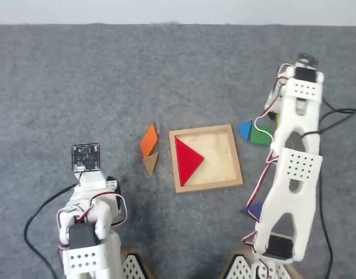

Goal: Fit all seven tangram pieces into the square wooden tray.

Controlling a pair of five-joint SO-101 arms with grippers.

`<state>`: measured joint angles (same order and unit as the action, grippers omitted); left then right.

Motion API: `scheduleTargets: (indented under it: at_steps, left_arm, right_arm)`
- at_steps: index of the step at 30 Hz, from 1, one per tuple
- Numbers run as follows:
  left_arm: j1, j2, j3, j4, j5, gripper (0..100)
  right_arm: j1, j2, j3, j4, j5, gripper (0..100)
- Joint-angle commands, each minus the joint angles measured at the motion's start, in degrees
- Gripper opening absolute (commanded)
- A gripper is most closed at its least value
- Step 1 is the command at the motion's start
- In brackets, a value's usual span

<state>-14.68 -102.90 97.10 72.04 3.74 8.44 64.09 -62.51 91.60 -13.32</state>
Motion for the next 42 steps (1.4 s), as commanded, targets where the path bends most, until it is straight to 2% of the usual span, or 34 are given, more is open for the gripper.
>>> scheduleTargets:
  at_steps: [1, 12, 14, 17, 22, 27, 33, 37, 42]
  left_arm:
    - [-0.3, -1.1, -0.7, 0.3, 0.5, 6]
    - [-0.3, -1.1, -0.7, 0.3, 0.5, 6]
    - [-0.3, -1.1, -0.7, 0.3, 0.5, 6]
    - [-0.3, -1.1, -0.7, 0.3, 0.5, 6]
    - [-0.3, -1.1, -0.7, 0.3, 0.5, 6]
    - [-0.3, -1.1, -0.7, 0.3, 0.5, 6]
    - [-0.3, -1.1, -0.7, 0.3, 0.5, 6]
    - [-0.3, -1.1, -0.7, 0.3, 0.5, 6]
    - [-0.3, -1.1, -0.7, 0.3, 0.5, 6]
  right_arm:
    - [2.0, -0.4, -1.6, 1.6, 1.1, 8.5]
    - [5.8, -0.9, -1.8, 2.5, 1.5, 6.1]
    - [5.7, -1.5, -3.8, 5.0, 2.2, 0.8]
    - [4.0, -3.2, -9.0, 11.6, 6.4, 0.6]
    - [2.3, -10.8, -7.8, 11.6, 8.0, 0.6]
    - [-3.7, -23.1, 5.7, 11.6, 11.1, 0.6]
    - [-17.3, -40.5, 28.3, 10.9, 18.6, 0.7]
    - [-24.9, -48.2, 41.2, 4.4, 24.1, 0.7]
    - [-30.0, -50.8, 51.4, -3.6, 30.6, 0.7]
